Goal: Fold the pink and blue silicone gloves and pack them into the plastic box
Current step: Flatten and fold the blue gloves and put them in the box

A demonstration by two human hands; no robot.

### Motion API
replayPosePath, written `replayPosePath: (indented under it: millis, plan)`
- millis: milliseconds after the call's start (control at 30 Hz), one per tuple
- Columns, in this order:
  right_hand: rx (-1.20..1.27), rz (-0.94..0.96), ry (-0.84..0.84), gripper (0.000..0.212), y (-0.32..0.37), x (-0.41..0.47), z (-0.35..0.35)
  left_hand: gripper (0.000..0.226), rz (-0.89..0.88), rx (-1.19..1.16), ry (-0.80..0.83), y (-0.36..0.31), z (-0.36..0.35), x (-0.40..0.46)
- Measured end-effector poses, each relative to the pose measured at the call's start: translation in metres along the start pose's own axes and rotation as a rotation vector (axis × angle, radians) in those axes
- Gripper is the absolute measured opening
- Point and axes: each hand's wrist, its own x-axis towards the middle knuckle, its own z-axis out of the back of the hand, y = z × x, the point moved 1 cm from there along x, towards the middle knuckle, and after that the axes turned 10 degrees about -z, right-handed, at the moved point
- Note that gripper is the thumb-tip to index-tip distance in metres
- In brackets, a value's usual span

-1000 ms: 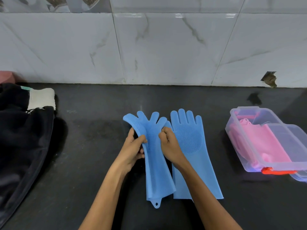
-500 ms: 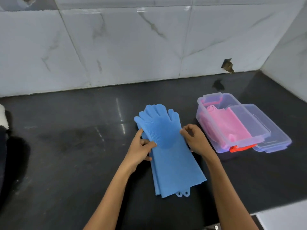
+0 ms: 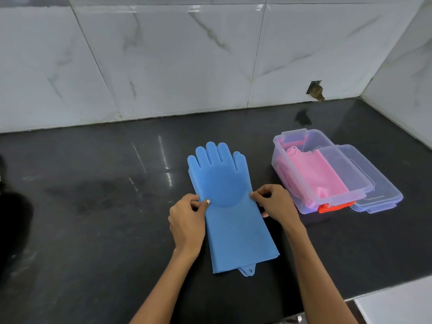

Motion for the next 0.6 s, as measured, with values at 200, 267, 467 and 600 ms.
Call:
replayPosePath:
  millis: [200,267,467,600]
  plan:
    - [0.046,-0.015,-0.021,0.010,0.001,-0.001,-0.003,0.026,0.135,0.105,0.163,-0.004,0.006,0.002]
    - [0.061,-0.018,-0.012,0.009,0.001,0.001,-0.003,0.027,0.214,0.068,0.230,-0.003,0.007,0.004]
    - [0.038,-0.048,0.040,0.014,0.003,0.004,-0.005,0.042,0.207,0.134,0.331,0.001,0.008,0.006]
    - [0.049,-0.128,0.140,0.022,0.011,0.003,-0.010,0.037,0.208,0.011,0.439,0.009,0.022,0.008]
